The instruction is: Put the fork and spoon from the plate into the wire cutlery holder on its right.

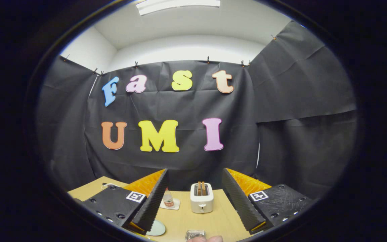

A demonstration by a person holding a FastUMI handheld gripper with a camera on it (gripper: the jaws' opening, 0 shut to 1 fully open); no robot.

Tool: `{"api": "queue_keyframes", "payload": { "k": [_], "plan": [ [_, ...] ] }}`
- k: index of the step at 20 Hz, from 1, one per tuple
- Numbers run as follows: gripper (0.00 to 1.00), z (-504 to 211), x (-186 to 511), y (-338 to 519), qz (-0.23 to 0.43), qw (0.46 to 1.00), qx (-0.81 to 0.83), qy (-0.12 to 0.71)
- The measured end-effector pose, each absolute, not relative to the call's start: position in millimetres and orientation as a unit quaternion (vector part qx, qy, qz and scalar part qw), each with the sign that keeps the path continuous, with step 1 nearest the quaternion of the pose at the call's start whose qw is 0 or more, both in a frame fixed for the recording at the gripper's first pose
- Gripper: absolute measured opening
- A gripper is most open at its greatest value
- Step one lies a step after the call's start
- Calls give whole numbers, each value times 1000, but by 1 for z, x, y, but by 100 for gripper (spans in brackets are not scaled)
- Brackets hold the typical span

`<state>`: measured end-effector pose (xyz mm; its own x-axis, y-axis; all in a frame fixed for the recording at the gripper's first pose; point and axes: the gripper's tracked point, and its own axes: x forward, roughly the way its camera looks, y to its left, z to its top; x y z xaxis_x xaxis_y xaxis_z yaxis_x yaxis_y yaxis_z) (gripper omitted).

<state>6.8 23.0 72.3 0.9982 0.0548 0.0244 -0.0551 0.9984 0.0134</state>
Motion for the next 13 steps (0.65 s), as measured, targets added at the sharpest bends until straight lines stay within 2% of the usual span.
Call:
{"api": "queue_keyframes", "payload": {
  "k": [13],
  "plan": [
    [96,73,5,24,34,999,11,-18]
  ]
}}
